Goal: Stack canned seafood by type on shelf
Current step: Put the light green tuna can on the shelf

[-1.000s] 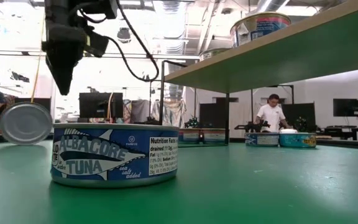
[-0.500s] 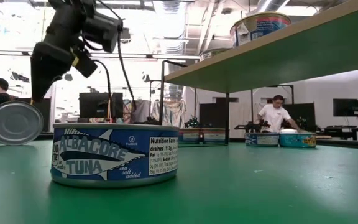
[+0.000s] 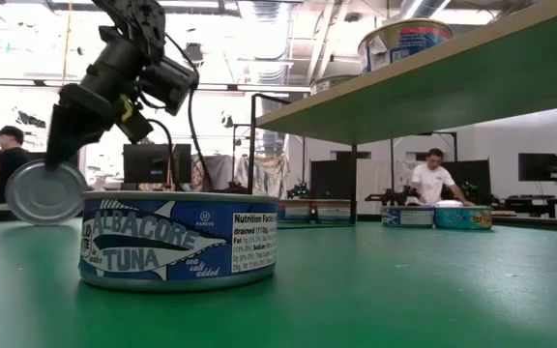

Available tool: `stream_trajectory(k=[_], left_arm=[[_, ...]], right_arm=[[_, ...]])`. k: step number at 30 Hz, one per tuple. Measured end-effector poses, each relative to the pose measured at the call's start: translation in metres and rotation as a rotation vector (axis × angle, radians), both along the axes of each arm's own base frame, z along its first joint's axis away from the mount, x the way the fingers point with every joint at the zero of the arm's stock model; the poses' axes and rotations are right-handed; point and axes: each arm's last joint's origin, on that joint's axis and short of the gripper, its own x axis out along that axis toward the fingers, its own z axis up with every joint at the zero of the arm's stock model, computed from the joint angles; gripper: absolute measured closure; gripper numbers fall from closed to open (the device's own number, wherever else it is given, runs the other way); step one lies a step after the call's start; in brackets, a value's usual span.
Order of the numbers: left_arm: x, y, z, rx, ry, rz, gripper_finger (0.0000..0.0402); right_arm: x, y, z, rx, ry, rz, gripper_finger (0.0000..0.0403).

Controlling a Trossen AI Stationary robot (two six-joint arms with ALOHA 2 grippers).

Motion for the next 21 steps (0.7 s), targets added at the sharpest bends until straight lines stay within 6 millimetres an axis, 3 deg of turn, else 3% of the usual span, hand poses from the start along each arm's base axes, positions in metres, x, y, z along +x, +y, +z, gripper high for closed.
stream_trajectory(k=[6, 12, 21], left_arm=[[-0.002, 0.016, -0.002, -0.006, -0.063, 0.044, 0.0193], [-0.004, 0.018, -0.001, -0.056, -0.084, 0.035, 0.0262], [-0.005, 0.009, 0.006, -0.052, -0.102, -0.013, 0.0263]], right_arm=[[0.0, 0.0, 0.0, -0.003, 0.004, 0.0, 0.028], [0.0, 0.0, 0.0, -0.003, 0.005, 0.0, 0.028], [-0.002, -0.002, 0.0, -0.008, 0.012, -0.008, 0.028]])
